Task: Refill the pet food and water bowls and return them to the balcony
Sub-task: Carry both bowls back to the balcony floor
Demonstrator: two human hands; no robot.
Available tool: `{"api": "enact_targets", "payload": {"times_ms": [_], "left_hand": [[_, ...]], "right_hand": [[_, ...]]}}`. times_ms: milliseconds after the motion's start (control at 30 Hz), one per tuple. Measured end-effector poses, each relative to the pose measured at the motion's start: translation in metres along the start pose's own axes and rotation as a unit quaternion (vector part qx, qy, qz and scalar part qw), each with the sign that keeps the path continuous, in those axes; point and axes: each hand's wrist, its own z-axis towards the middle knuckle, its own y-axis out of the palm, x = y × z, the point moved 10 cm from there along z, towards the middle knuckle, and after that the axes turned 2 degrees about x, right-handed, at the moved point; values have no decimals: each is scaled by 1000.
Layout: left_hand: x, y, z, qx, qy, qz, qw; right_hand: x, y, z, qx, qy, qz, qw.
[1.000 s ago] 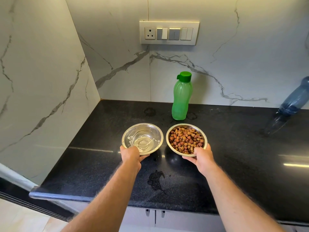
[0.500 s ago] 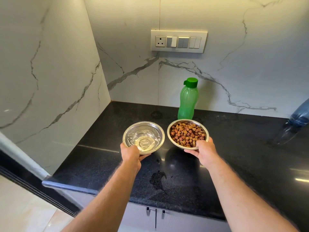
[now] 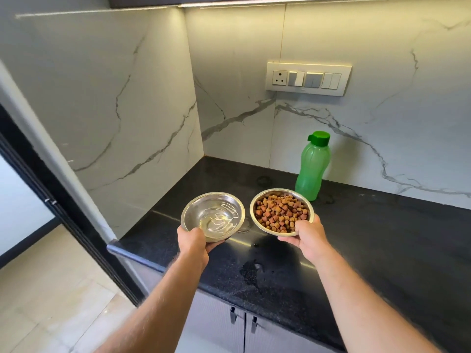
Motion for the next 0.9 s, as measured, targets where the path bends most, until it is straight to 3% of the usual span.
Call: {"api": "enact_targets", "payload": {"times_ms": [900], "left_hand": [[50,-252,4,182,68,-163,967]], "right_hand": [[105,221,-77,-175,32,-114,977]]}}
